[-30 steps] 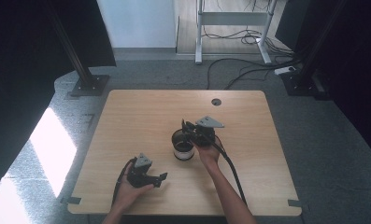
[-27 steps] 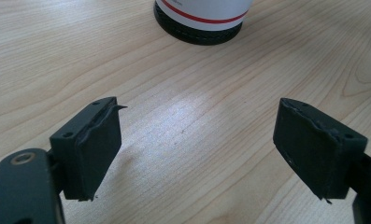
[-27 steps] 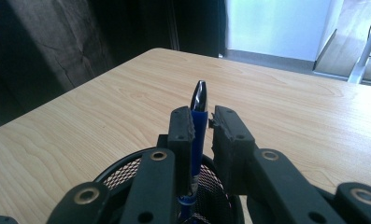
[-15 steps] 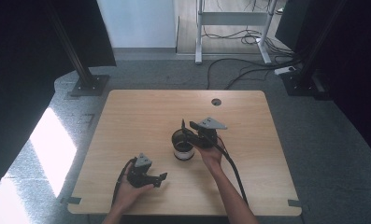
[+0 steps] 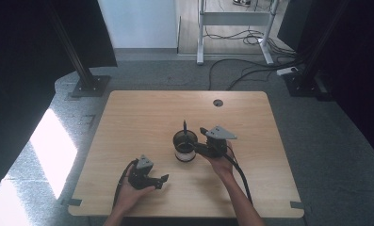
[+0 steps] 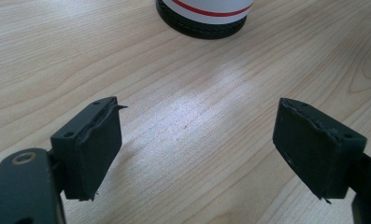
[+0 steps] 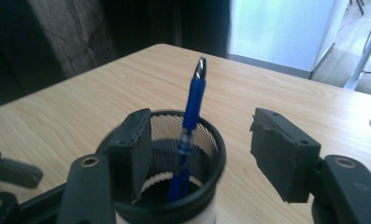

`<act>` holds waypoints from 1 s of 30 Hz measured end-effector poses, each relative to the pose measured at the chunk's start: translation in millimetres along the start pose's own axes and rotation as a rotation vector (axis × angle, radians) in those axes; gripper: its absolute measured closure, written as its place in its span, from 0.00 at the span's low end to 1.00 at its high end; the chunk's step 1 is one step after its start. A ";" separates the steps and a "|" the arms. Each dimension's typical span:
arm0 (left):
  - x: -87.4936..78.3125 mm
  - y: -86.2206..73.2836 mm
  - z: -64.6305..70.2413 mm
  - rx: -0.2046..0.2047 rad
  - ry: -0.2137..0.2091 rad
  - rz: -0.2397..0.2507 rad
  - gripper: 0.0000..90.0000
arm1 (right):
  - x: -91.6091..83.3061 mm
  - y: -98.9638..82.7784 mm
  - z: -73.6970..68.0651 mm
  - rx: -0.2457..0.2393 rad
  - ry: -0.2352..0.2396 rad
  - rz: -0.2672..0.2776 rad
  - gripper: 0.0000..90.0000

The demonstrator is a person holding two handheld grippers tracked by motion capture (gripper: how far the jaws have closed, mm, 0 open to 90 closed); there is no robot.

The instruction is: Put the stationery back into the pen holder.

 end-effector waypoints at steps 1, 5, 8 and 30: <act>0.2 -0.1 -0.1 0.000 0.001 0.000 0.18 | -2.9 -2.6 0.8 -0.003 -0.006 -0.004 0.40; 0.8 -0.7 -0.2 0.002 0.002 -0.004 0.18 | -12.5 -12.5 4.1 0.008 -0.013 -0.016 0.39; 1.5 -1.3 -0.3 0.003 0.002 -0.007 0.18 | -19.0 -20.4 6.8 0.011 -0.019 -0.025 0.38; 4.6 -4.1 -2.3 0.005 0.017 -0.021 0.18 | -62.4 -79.6 43.1 0.075 -0.095 -0.096 0.37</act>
Point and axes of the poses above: each handheld gripper's, and its own axes: x roughly forward along the jaws, y roughly out of its top, z roughly to its right, the point moved 9 cm from there along x, roughly forward along the jaws, and after that the axes turned 6 degrees about -z, right-handed, at the moved point
